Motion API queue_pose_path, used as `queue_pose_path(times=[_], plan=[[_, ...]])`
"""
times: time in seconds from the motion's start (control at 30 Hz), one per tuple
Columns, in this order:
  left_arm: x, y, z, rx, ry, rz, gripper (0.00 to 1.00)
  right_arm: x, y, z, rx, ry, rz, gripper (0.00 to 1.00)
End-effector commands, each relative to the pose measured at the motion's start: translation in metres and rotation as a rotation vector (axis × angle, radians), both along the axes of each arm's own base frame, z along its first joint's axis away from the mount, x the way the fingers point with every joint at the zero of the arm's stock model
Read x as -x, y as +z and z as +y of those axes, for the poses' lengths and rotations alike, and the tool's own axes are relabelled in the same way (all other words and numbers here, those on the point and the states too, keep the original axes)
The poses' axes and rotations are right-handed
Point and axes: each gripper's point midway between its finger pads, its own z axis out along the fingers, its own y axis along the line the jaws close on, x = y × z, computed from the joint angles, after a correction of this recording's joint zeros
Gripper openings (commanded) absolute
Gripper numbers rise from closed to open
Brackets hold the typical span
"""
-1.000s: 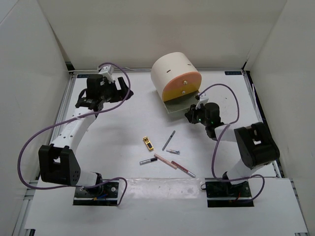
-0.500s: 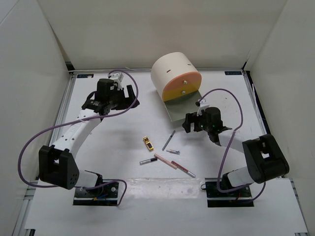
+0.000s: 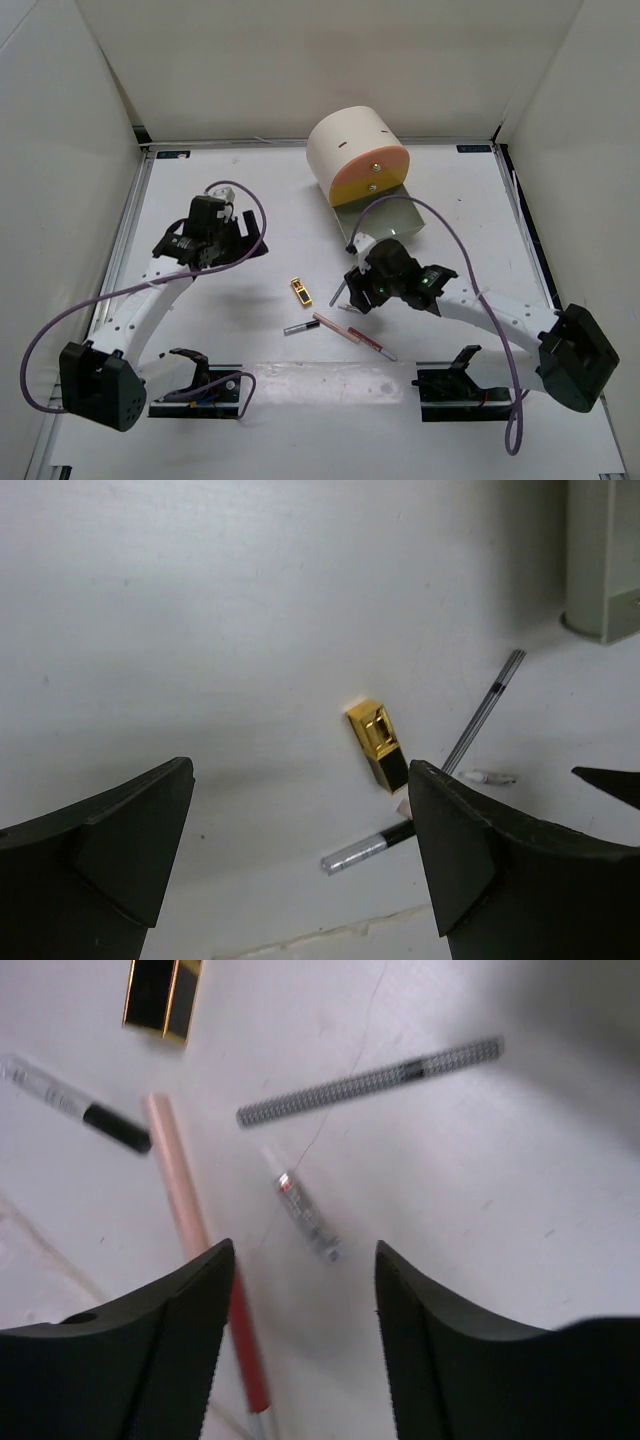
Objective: Organize the makeup
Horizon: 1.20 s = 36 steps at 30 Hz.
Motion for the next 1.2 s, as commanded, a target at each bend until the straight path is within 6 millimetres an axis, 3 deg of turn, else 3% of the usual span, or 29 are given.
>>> queue_pose_path(times=[0.0, 0.07, 0.13, 0.23, 0.4, 0.6, 0.73, 0.93, 1.03, 1.1, 1.17], plan=[[0.027, -0.008, 0.003, 0.022, 0.056, 0.063, 0.98, 0.033, -0.012, -0.011, 0.101, -0.025, 0.096, 0.60], [0.039, -0.009, 0.002, 0.030, 0.050, 0.066, 0.98, 0.045, -0.016, -0.012, 0.138, -0.057, 0.132, 0.48], [0.050, -0.009, 0.004, 0.024, 0.053, 0.086, 0.98, 0.051, -0.026, -0.019, 0.204, -0.141, 0.163, 0.46], [0.057, -0.010, 0.005, 0.020, 0.044, 0.096, 0.98, 0.079, -0.044, -0.027, 0.269, -0.158, 0.214, 0.47], [0.068, -0.013, -0.007, 0.055, -0.014, 0.111, 0.98, 0.107, -0.054, -0.033, 0.280, -0.196, 0.243, 0.51], [0.072, -0.014, -0.018, 0.088, -0.063, 0.110, 0.98, 0.108, -0.082, -0.045, 0.346, -0.219, 0.192, 0.48], [0.071, -0.012, -0.015, 0.074, -0.061, 0.092, 0.98, 0.104, -0.089, -0.051, 0.395, -0.238, 0.144, 0.30], [0.071, -0.012, -0.017, 0.073, -0.084, 0.090, 0.98, 0.120, -0.070, -0.044, 0.412, -0.166, 0.103, 0.08], [0.074, -0.020, -0.024, 0.096, -0.127, 0.099, 0.98, 0.117, -0.049, -0.038, 0.381, -0.168, 0.081, 0.04], [0.079, -0.023, -0.031, 0.128, -0.172, 0.109, 0.98, 0.111, -0.024, -0.030, 0.338, -0.157, 0.049, 0.04], [0.084, -0.029, -0.032, 0.125, -0.190, 0.124, 0.98, 0.094, -0.001, -0.030, 0.312, -0.189, -0.034, 0.00]])
